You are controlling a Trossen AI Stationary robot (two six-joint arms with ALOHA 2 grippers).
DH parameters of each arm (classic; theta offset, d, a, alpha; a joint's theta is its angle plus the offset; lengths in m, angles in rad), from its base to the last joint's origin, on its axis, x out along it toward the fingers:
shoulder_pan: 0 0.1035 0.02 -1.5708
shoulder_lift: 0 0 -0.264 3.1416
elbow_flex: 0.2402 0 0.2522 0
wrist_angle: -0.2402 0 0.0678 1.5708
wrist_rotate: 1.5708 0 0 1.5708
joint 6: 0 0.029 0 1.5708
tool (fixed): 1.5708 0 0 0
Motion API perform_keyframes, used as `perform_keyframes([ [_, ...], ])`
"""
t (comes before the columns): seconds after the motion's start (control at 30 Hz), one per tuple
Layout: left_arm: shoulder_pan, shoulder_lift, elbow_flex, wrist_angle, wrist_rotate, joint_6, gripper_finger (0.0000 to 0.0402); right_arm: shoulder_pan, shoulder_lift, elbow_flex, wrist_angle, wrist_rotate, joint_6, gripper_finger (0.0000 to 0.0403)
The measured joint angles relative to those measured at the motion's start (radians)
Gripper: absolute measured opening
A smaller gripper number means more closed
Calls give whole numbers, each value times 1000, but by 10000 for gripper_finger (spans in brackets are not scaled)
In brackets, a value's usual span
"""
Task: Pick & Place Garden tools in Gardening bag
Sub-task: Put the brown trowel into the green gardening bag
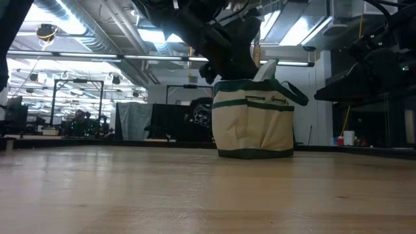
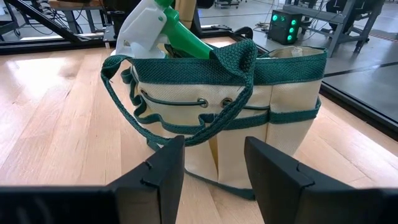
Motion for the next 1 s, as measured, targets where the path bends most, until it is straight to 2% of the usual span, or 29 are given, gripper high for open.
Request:
perform_keyframes([
  [0.23,9,0,0,-36,8,24,63,0,0,0,0,0,0,171],
  [0.43,16,0,1,-93,80,27,63,0,0,0,0,0,0,171],
  [1.0,15,-1,2,-129,78,90,91,0,0,0,0,0,0,171],
])
